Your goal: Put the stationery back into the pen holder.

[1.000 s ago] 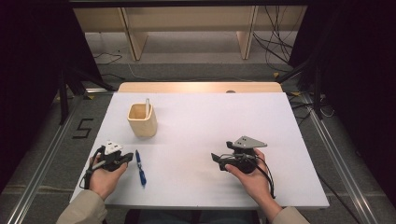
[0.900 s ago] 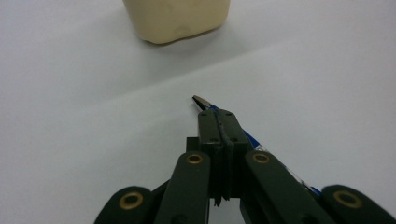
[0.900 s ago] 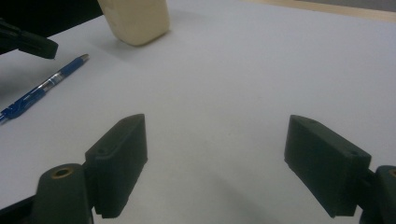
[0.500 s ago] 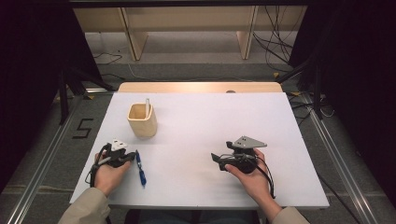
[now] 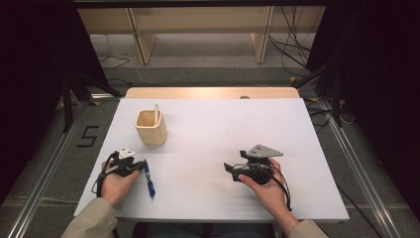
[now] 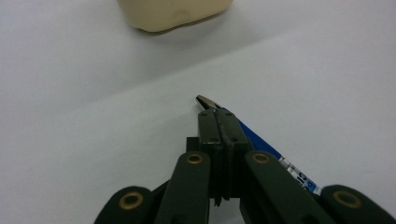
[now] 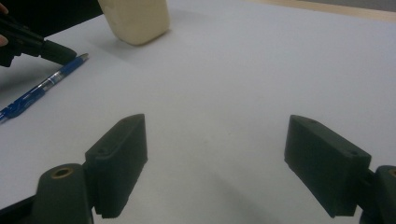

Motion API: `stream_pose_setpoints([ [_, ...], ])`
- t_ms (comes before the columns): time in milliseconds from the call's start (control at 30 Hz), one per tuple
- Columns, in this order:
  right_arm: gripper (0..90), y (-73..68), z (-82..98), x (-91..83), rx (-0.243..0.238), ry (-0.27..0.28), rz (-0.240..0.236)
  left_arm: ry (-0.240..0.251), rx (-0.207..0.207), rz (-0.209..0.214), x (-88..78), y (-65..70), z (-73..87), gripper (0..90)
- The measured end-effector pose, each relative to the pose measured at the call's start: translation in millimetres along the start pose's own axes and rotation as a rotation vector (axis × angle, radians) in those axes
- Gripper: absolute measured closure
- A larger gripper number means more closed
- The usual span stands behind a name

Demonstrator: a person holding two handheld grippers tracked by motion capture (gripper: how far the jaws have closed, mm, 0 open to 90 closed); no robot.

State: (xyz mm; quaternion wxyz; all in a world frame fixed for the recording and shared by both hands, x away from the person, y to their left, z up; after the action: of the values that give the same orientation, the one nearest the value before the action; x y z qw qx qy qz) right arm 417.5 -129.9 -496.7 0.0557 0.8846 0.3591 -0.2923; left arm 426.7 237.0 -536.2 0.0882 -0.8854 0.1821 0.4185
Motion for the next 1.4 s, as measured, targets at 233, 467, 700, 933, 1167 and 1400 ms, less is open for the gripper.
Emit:
stream_pose_setpoints([
  [233,22.1,-0.1,0.1,0.3,-0.002,0.0,-0.002,0.004,0.005,0.003,0.8,-0.2,-0.7,89.7],
  [467,22.1,-0.3,0.2,0.3,-0.002,-0.002,-0.002,0.012,0.006,0.011,1.8,-0.2,-1.7,89.7],
  [700,22.1,-0.5,0.3,0.6,-0.001,-0.002,-0.002,0.014,0.017,0.011,2.3,-0.2,-2.4,89.7],
  [933,22.1,-0.4,0.3,0.7,-0.002,-0.002,-0.001,0.029,0.029,0.016,2.8,1.7,-4.6,89.7],
  [1167,22.1,-0.5,0.5,0.7,0.0,-0.004,-0.001,0.023,0.019,0.007,2.9,0.4,-3.0,89.7],
  [1400,22.1,-0.6,0.4,0.7,-0.001,-0.003,-0.001,0.018,0.014,-0.003,3.6,-1.0,-2.9,89.7],
])
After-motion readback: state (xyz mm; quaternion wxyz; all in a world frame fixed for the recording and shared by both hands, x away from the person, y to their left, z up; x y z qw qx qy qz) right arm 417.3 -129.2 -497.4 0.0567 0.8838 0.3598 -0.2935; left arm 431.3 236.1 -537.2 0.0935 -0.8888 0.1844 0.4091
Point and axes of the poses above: each handheld gripper's, and its own axes: x roughly forward along the jaws, z roughly out of its underside, y roughly to its right, the point moved 6 cm from there along x, roughly forward along the jaws, and after that the axes turned 5 degrees about -y, right-handed, at the moved point
